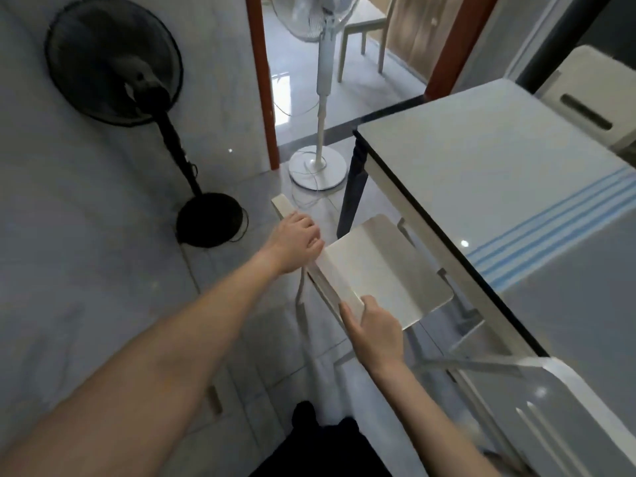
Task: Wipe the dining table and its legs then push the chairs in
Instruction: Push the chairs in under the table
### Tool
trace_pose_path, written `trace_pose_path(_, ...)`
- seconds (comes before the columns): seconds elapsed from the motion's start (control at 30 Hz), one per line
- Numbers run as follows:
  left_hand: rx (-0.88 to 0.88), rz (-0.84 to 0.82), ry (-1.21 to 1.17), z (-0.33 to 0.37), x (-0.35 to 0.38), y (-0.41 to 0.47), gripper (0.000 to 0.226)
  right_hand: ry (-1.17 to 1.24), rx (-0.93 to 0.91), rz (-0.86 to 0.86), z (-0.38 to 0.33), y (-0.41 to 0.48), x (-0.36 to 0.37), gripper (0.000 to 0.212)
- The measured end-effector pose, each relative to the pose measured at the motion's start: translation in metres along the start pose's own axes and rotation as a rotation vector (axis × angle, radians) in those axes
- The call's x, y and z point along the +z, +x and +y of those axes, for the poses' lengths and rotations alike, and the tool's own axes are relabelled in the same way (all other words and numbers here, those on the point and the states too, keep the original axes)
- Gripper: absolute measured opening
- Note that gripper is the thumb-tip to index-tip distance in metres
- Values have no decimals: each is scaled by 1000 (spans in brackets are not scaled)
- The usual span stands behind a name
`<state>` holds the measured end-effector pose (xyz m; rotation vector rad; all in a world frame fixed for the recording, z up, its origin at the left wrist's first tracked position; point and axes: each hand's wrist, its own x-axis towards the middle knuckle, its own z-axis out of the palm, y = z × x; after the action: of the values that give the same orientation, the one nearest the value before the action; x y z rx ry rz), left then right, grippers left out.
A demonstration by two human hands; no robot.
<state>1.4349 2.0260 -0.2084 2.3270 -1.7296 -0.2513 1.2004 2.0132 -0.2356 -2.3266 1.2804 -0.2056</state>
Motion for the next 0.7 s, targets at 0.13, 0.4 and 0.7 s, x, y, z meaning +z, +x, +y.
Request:
trace_pose_path(0.13,96,63,96,-20,6,17,43,-70,-8,57,-3,1,0,51)
trace_pose_path(0.4,347,120,123,-47,12,51,33,-167,10,152,-3,-1,5,47)
trace_pose_path(0.7,385,143,156,-60,18,83,37,-204,86,182,-3,19,7,55)
